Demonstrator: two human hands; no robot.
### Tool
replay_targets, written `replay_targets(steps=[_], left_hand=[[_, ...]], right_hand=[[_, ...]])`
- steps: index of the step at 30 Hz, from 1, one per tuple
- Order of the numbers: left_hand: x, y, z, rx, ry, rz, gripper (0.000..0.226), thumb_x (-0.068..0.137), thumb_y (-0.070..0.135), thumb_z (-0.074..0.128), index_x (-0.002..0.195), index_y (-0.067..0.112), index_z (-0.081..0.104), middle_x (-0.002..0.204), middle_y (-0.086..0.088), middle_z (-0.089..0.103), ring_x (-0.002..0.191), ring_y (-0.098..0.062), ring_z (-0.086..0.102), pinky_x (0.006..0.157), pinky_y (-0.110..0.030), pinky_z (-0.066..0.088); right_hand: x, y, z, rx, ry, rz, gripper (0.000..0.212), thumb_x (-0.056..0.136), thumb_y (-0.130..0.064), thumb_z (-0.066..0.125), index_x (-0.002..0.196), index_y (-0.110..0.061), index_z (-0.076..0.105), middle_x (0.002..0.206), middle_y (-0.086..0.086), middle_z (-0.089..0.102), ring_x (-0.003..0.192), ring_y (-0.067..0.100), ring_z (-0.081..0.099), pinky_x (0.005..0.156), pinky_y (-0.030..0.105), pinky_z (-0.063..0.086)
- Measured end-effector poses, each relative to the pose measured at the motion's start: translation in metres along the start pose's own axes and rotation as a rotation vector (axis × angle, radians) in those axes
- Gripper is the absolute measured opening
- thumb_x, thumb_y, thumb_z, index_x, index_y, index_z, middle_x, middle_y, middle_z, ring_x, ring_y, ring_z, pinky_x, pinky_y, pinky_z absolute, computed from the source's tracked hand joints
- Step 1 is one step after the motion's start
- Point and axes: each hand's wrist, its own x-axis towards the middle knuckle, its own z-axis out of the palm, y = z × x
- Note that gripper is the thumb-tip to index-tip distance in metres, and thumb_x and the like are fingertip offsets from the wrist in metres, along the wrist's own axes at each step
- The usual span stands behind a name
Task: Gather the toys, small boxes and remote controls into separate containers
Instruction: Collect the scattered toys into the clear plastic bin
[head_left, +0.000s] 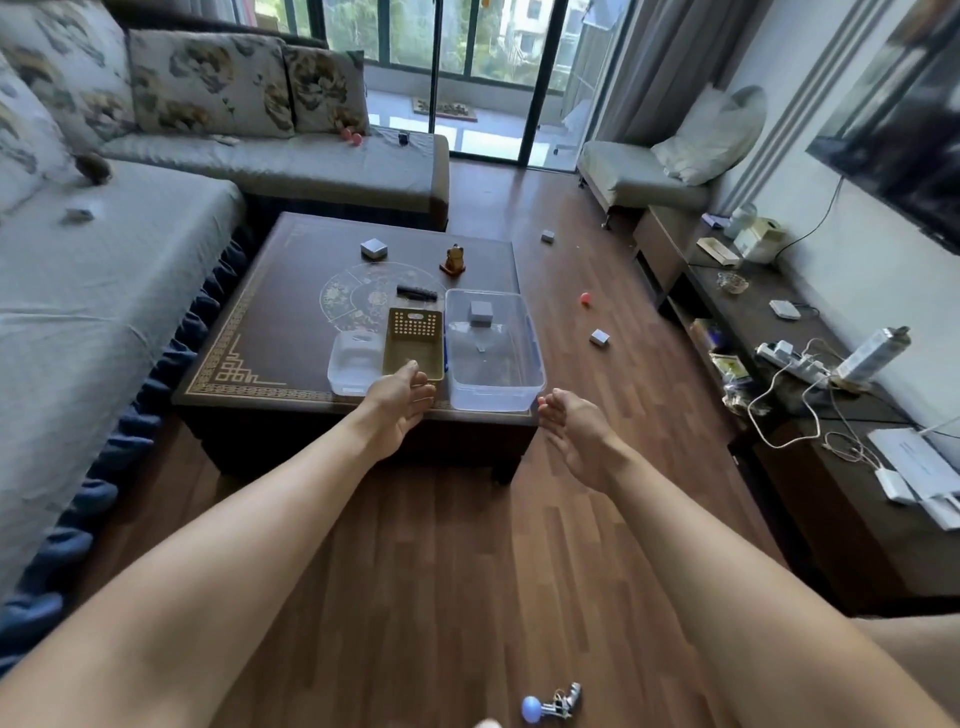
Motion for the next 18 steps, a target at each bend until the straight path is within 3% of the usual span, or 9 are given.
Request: replay_targets(steps=[2, 6, 10, 11, 14, 16, 18], left_hand=[[0.017, 0.004, 0.004, -0.003, 0.000, -0.016, 0.030, 0.102, 0.034, 0.035, 0.097, 0.013, 0.055, 0.117, -0.010, 0.056, 0.126, -0.029, 0.048, 0.107, -0.036, 0.031], [0.057, 0.014, 0.019, -0.008, 0.013, -0.027, 0.029, 0.102, 0.034, 0.035, 0.100, 0.012, 0.054, 0.119, -0.012, 0.056, 0.127, -0.029, 0.047, 0.106, -0.036, 0.032], [0.093, 0.027, 0.038, -0.005, 0.048, -0.022, 0.031, 0.102, 0.033, 0.035, 0.112, 0.009, 0.051, 0.117, -0.013, 0.058, 0.125, -0.029, 0.050, 0.105, -0.036, 0.033], [0.106, 0.032, 0.045, -0.007, 0.058, -0.020, 0.031, 0.103, 0.033, 0.035, 0.113, 0.009, 0.051, 0.116, -0.012, 0.059, 0.124, -0.029, 0.050, 0.103, -0.035, 0.034], [0.137, 0.041, 0.066, -0.001, 0.077, -0.028, 0.034, 0.103, 0.033, 0.034, 0.119, 0.008, 0.051, 0.124, -0.015, 0.058, 0.125, -0.030, 0.049, 0.100, -0.034, 0.035], [0.159, 0.044, 0.078, -0.001, 0.099, -0.042, 0.041, 0.103, 0.032, 0.034, 0.128, 0.004, 0.049, 0.132, -0.016, 0.054, 0.127, -0.030, 0.047, 0.103, -0.035, 0.034], [0.176, 0.042, 0.088, 0.000, 0.113, -0.052, 0.042, 0.103, 0.032, 0.035, 0.129, 0.002, 0.048, 0.132, -0.017, 0.054, 0.127, -0.031, 0.047, 0.109, -0.038, 0.032]], right_hand=[[0.017, -0.006, -0.002, 0.000, -0.006, 0.006, 0.037, 0.101, -0.029, 0.039, 0.130, -0.007, 0.046, 0.116, 0.007, 0.050, 0.121, 0.021, 0.049, 0.118, 0.038, 0.026], [0.061, -0.021, -0.010, 0.004, -0.002, 0.012, 0.028, 0.101, -0.028, 0.039, 0.121, -0.010, 0.047, 0.115, 0.008, 0.051, 0.116, 0.020, 0.048, 0.117, 0.038, 0.028], [0.108, -0.036, -0.020, -0.001, -0.014, 0.018, 0.021, 0.101, -0.026, 0.037, 0.092, -0.015, 0.053, 0.084, -0.001, 0.044, 0.093, 0.016, 0.043, 0.118, 0.038, 0.027], [0.124, -0.041, -0.024, -0.002, -0.022, 0.016, 0.026, 0.101, -0.025, 0.037, 0.097, -0.009, 0.057, 0.084, 0.000, 0.043, 0.092, 0.016, 0.043, 0.118, 0.039, 0.026], [0.158, -0.055, -0.038, 0.004, -0.024, 0.031, 0.044, 0.102, -0.026, 0.037, 0.135, 0.003, 0.043, 0.117, 0.010, 0.054, 0.124, 0.023, 0.048, 0.119, 0.039, 0.024], [0.177, -0.064, -0.046, -0.017, -0.028, 0.050, 0.047, 0.102, -0.025, 0.036, 0.138, 0.007, 0.039, 0.138, 0.022, 0.048, 0.134, 0.029, 0.041, 0.119, 0.039, 0.024], [0.196, -0.068, -0.054, -0.022, -0.028, 0.062, 0.048, 0.102, -0.024, 0.036, 0.136, 0.009, 0.040, 0.139, 0.028, 0.045, 0.134, 0.032, 0.041, 0.119, 0.040, 0.024]])
